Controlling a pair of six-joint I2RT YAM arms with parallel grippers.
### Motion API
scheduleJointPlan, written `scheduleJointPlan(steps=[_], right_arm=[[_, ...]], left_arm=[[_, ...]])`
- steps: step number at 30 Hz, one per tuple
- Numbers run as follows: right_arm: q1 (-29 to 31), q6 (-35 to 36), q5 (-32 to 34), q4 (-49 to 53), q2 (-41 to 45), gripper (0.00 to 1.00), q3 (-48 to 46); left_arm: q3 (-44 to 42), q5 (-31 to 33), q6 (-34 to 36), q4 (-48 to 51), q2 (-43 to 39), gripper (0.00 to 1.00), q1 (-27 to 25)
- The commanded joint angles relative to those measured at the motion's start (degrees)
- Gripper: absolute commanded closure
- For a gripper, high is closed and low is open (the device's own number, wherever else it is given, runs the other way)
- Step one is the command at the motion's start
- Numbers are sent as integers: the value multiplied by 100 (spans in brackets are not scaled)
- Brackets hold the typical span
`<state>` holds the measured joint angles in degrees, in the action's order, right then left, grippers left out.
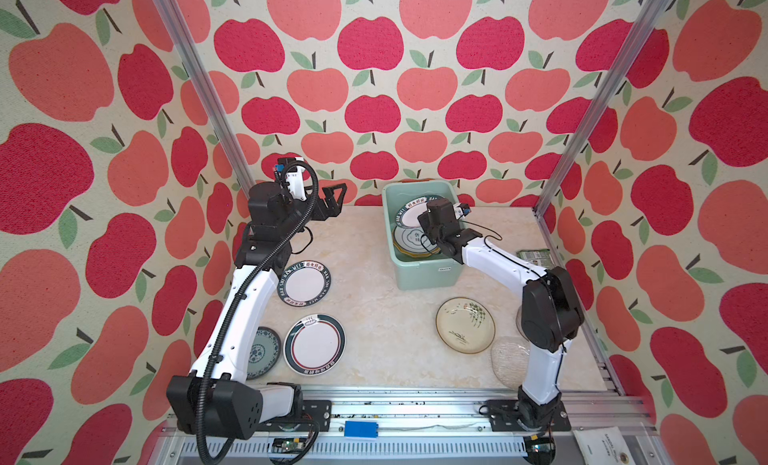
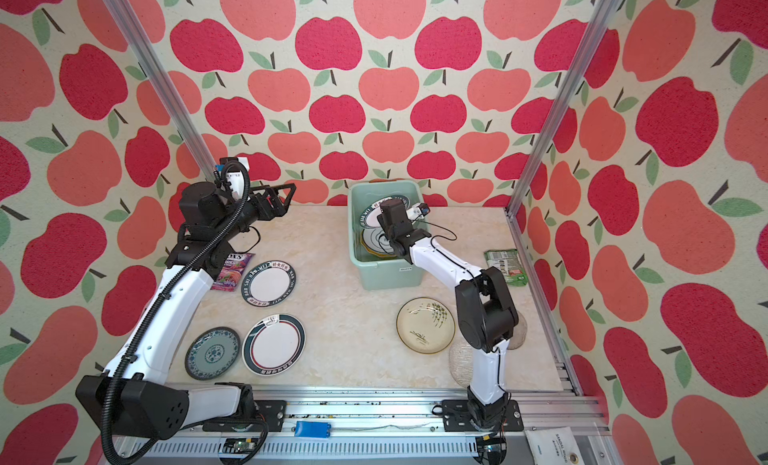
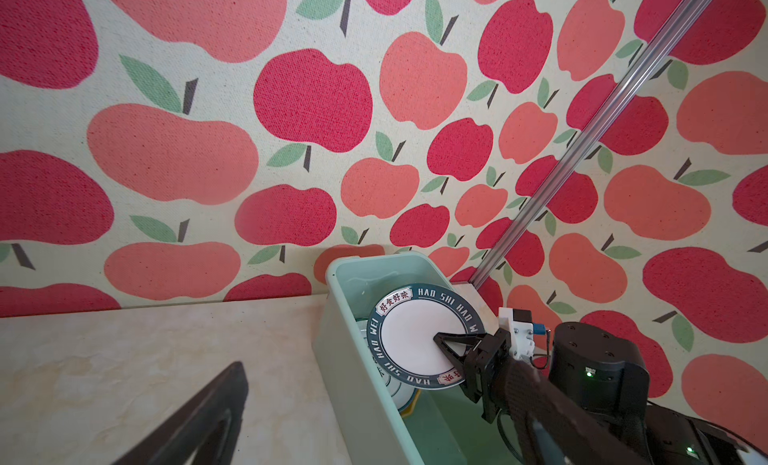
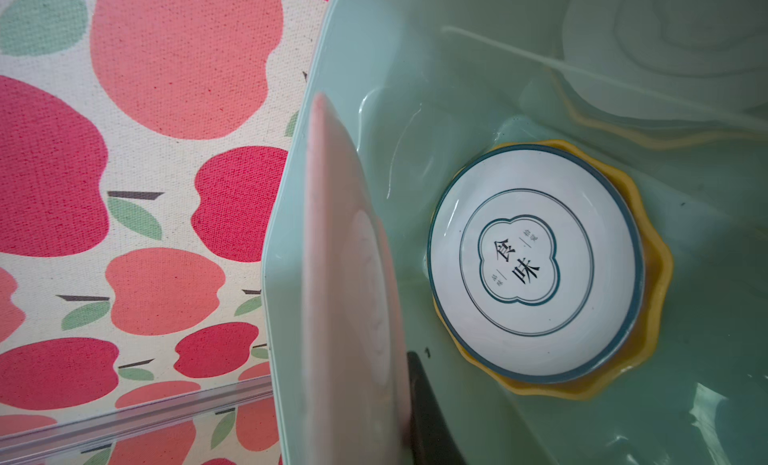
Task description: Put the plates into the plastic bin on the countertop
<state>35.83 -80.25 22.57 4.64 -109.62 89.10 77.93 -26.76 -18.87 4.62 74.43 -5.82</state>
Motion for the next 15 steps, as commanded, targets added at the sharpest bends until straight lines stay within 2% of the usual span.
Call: scheduleJointPlan(steps=[1,15], right_arm=[[57,-99,300,429,59,98,435],[78,140,380,1725,-786,97,1602]], left_arm=[[-15,-215,226,91,-26,1,29],[-8,-304,228,273,43,1,51]])
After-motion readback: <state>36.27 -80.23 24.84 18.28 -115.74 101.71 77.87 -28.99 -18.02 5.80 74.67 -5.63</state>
